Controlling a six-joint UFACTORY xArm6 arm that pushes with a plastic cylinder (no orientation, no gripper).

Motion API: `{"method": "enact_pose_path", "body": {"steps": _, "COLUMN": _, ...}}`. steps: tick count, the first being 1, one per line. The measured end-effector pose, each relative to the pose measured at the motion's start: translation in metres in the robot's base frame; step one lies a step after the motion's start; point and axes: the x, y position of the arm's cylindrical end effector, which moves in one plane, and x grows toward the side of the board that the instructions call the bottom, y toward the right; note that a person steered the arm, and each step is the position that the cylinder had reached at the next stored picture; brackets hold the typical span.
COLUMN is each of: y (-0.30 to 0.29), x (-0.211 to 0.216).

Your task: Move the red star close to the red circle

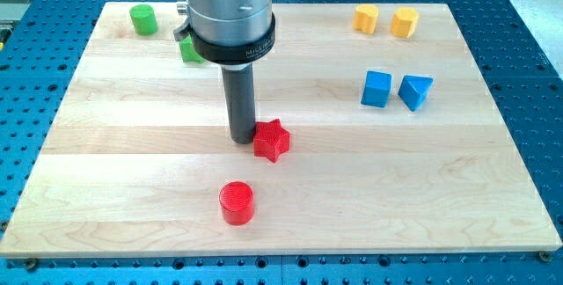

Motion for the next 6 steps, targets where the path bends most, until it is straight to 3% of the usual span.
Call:
{"method": "enact_pose_path", "body": {"steps": 1, "y": -0.002, "x": -0.002}}
{"method": "enact_pose_path", "body": {"steps": 3, "y": 0.06, "x": -0.01}}
{"method": "enact_pose_path", "body": {"steps": 4, "y": 0.055, "x": 0.02}}
{"method": "enact_pose_path", "body": {"steps": 5, "y": 0.035, "x": 0.019}}
{"method": "enact_pose_path", "body": {"steps": 6, "y": 0.026, "x": -0.01}}
